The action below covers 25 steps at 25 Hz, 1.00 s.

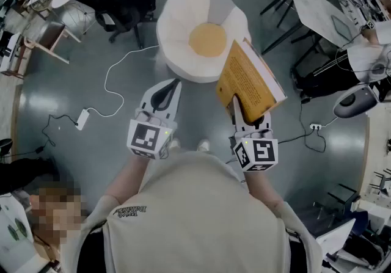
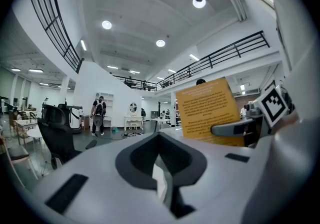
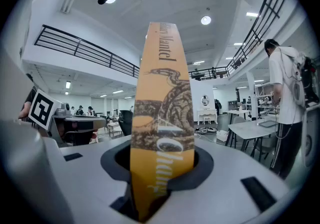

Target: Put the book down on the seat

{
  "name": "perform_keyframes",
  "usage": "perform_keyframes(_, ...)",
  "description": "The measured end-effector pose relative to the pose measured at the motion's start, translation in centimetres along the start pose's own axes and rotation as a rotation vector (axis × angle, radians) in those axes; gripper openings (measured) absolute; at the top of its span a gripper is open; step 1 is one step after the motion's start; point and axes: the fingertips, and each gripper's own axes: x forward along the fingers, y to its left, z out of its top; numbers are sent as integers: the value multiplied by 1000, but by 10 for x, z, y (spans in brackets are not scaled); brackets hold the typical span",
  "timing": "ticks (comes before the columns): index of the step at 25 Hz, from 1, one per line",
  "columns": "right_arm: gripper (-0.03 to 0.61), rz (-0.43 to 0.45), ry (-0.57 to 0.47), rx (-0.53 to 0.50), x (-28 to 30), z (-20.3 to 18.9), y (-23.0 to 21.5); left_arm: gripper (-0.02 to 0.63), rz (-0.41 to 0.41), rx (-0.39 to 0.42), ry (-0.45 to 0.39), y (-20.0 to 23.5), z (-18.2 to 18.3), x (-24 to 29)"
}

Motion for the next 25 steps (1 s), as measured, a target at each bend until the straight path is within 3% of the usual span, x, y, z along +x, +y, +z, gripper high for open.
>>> perform_keyframes(15,153,-18,-10,-20,3,4,-32,11,-41,-56,45,-19,-10,23)
perform_keyframes(25,153,-23,-13,-1,0,1,-50,11,-37,-32,57,-28,-10,34)
